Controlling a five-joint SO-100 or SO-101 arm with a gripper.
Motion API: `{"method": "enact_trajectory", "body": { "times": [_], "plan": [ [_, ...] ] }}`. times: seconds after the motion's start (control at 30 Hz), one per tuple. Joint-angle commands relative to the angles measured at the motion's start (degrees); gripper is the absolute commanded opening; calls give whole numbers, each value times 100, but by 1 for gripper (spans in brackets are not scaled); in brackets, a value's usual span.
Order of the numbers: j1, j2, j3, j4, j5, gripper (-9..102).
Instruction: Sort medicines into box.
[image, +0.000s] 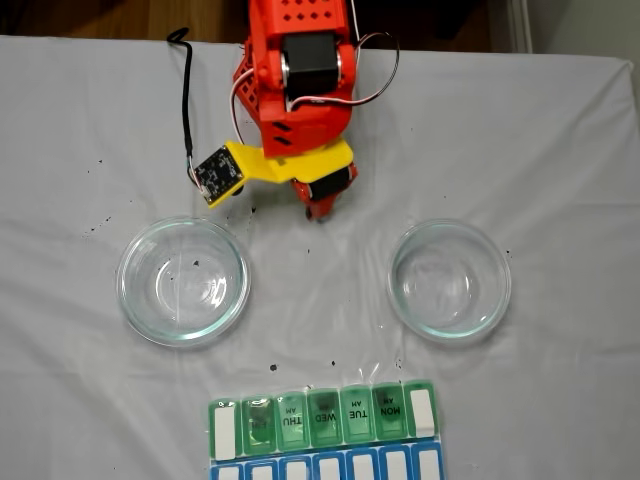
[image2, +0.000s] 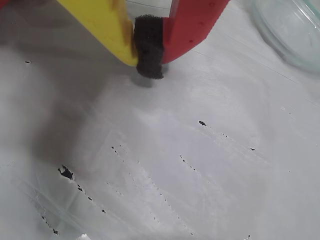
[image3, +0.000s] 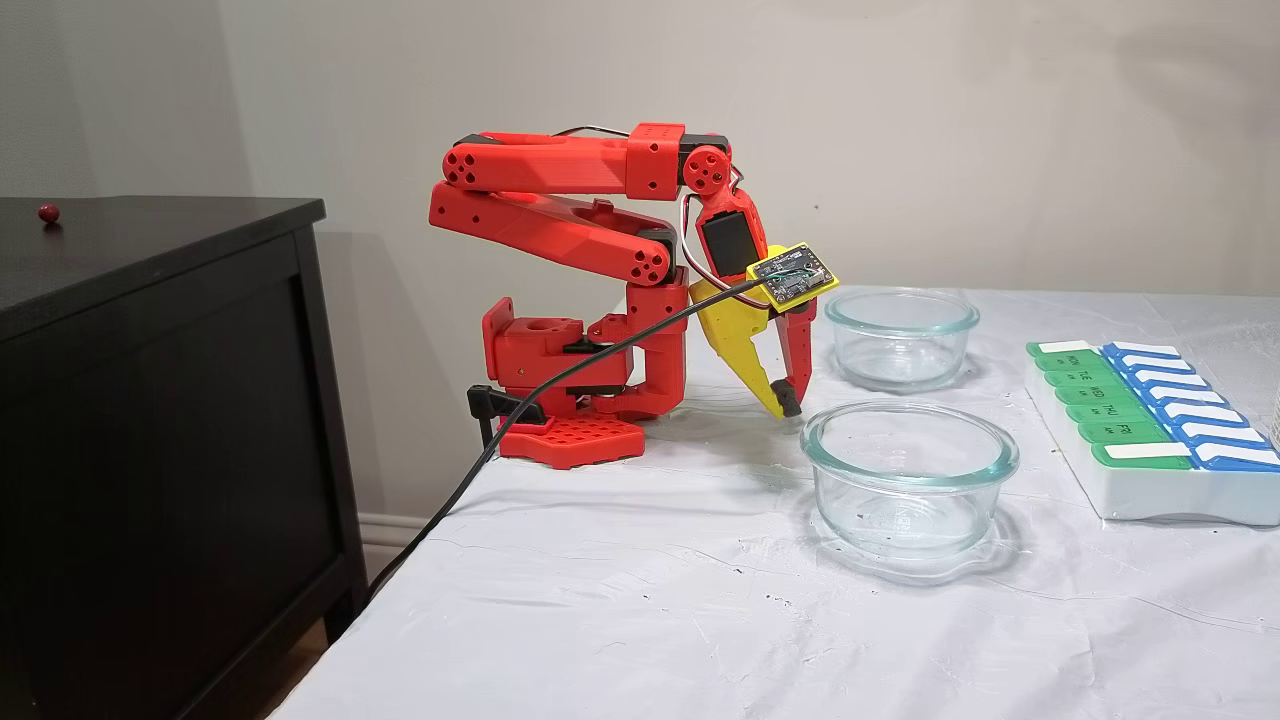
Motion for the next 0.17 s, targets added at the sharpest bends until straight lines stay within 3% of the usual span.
{"method": "enact_trajectory", "body": {
  "times": [0.0,0.13],
  "plan": [
    [-26,132,-70,-44,9,0],
    [-26,132,-70,-44,9,0]
  ]
}}
